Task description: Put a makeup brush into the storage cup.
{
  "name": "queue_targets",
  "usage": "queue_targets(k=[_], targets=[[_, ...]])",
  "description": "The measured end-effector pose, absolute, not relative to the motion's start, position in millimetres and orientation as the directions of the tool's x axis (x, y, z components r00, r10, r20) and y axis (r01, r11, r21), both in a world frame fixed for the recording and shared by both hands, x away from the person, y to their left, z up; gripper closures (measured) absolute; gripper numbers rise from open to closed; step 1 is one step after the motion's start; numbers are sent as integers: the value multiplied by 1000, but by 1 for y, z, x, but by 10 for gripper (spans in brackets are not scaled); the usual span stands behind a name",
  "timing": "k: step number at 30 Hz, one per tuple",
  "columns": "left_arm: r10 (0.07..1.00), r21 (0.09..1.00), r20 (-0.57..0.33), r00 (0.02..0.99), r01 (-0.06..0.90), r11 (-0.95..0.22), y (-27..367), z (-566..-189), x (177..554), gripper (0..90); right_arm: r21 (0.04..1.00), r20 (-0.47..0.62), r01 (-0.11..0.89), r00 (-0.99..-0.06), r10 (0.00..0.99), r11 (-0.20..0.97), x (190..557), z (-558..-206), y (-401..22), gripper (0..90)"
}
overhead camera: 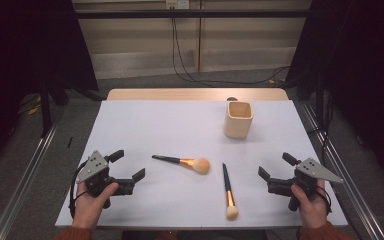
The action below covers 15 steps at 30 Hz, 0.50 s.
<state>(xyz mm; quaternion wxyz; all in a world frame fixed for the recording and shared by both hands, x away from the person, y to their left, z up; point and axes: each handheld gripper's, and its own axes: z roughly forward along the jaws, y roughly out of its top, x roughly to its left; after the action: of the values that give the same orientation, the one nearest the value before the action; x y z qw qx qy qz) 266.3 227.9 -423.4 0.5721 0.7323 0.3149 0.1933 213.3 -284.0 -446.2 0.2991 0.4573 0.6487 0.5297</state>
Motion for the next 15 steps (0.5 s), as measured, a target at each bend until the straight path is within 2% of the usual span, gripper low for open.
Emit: queue_targets(k=[15], targets=[[639, 965, -50, 768, 201, -166, 203, -414, 285, 24, 960, 98, 279, -405, 909, 20, 215, -447, -284, 1]])
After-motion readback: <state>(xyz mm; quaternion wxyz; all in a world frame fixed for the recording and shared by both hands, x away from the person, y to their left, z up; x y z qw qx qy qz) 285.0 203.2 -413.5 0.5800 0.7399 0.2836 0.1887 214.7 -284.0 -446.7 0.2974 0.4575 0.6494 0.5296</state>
